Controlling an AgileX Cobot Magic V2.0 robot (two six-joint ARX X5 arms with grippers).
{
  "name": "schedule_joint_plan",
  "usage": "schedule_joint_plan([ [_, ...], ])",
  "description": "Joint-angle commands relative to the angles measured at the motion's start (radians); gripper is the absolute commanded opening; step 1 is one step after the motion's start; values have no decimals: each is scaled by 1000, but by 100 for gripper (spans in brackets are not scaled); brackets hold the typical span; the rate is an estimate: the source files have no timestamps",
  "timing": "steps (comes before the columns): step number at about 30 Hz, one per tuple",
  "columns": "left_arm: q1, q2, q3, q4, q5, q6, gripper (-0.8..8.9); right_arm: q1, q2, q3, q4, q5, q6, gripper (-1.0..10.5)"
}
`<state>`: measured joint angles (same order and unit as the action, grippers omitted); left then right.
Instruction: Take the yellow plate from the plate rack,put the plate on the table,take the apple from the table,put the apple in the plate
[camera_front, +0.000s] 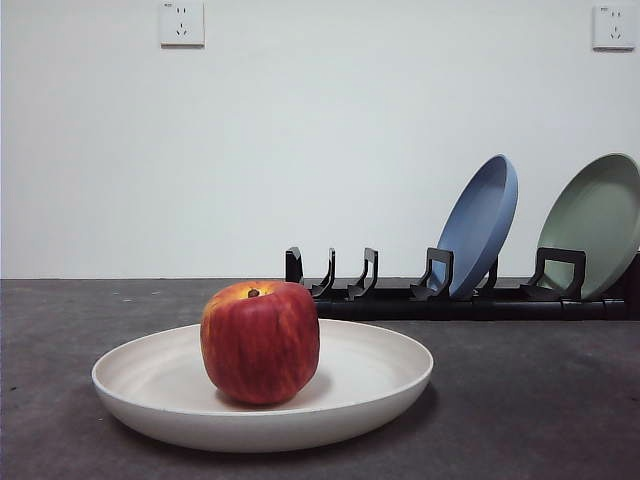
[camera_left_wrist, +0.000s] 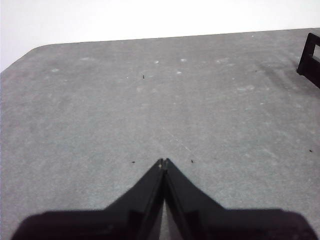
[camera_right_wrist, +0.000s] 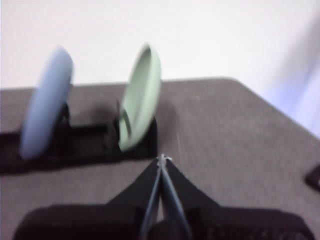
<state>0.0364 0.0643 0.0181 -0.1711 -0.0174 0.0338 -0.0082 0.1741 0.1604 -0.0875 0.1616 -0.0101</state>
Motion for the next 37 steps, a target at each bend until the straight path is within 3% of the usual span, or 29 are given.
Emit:
schedule_joint_plan([
  [1,2,1,-10,7,-1,0,-3,-6,-52,-89,35,-11,13,1],
  [20,2,2,-10,7,-1,0,-3,-7,-107,-146,-100,-109,-36,1],
  [37,2,2,-10,7,-1,0,-3,-8,-106,-146,-98,-109,-35,1],
])
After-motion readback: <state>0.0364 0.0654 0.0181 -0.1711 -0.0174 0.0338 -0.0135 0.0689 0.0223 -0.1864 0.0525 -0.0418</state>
